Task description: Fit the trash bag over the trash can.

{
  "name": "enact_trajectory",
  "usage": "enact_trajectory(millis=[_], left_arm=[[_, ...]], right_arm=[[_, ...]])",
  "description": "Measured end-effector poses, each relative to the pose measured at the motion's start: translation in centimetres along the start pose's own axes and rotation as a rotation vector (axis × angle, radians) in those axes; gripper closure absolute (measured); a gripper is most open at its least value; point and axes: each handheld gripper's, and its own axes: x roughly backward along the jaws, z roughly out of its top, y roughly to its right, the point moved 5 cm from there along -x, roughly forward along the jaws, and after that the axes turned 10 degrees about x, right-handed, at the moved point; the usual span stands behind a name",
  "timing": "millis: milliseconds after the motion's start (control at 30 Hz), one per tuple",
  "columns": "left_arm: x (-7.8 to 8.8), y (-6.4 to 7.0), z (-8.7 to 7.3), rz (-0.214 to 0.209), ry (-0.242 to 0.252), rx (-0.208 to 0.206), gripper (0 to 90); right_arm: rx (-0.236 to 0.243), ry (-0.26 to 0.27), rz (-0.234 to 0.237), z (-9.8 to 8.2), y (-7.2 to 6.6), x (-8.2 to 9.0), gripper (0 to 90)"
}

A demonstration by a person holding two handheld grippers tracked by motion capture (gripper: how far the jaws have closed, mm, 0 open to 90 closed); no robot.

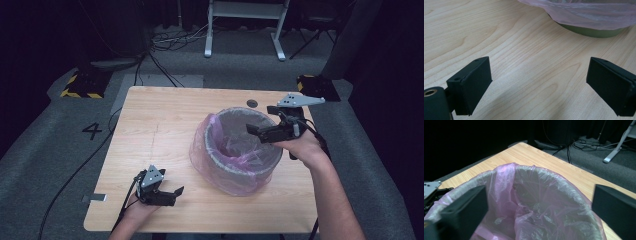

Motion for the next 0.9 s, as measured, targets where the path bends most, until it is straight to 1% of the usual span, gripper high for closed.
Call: enact_trajectory(millis=[267, 433, 533, 633, 800, 900], left_arm=[[0.0, 0.0, 0.0, 0.002, -0.001, -0.002, 6.2], [0.0, 0.0, 0.0, 0.002, -0.001, -0.004, 6.1], [0.0, 0.0, 0.0, 0.002, -0.001, -0.003, 6.1], [0.0, 0.0, 0.0, 0.003, -0.001, -0.005, 6.1], [0.0, 0.0, 0.0, 0.003, -0.002, 0.001, 6.2], [0.0, 0.0, 0.0, 0.004, -0.004, 0.001, 6.2]], right_arm=[[-0.015, 0.056, -0.048, -1.2, 0.6, 1.6, 0.0], [-0.019, 0.071, -0.072, -1.9, 1.0, 2.4, 0.0], [-0.03, 0.086, -0.088, -2.3, 1.3, 3.0, 0.0], [-0.043, 0.091, -0.101, -2.8, 1.6, 3.7, 0.0], [-0.061, 0.106, -0.118, -3.8, 2.2, 4.7, 0.0], [-0.075, 0.113, -0.116, -4.4, 2.4, 5.0, 0.0]])
